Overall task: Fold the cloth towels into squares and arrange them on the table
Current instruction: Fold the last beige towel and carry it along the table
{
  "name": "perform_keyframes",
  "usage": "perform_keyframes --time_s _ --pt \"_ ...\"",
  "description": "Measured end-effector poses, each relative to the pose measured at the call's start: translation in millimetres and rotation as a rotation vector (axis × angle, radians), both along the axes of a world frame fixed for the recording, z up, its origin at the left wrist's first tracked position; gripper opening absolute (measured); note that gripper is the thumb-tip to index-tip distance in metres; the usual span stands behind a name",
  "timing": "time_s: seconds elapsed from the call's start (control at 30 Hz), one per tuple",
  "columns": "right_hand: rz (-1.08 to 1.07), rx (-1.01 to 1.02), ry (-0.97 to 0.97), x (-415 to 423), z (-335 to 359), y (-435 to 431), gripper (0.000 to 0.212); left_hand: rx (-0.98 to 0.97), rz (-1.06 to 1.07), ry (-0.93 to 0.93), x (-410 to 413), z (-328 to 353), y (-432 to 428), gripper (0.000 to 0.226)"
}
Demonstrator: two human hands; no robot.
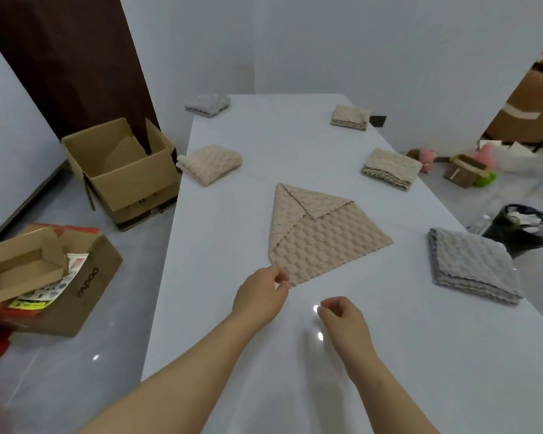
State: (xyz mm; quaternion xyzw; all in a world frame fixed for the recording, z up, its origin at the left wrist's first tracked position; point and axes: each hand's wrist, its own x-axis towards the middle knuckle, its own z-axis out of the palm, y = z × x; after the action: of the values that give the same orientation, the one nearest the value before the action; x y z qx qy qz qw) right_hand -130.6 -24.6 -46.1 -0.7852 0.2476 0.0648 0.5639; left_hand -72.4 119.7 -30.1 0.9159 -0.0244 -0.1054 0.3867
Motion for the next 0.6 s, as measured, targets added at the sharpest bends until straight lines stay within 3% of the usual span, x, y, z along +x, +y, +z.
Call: perform_keyframes --time_s 0.2,0.33,0.6 --pt "0.126 -0.077 0.011 43.3 -10.4 -38.4 0.012 0.125 -0.037 -0.05 38.3 -29.5 -44.3 0.033" --pt "0.24 -0.055 -0.008 76.3 -16.1 -66.1 0.008 0.336 -0.026 -0.184 50.7 -49.6 -67.9 0.034" --pt "0.282 -0.016 -0.262 98.2 -38.0 -92.2 0.012 0.29 0.147 -0.509 47.8 -86.7 -73.8 0.031"
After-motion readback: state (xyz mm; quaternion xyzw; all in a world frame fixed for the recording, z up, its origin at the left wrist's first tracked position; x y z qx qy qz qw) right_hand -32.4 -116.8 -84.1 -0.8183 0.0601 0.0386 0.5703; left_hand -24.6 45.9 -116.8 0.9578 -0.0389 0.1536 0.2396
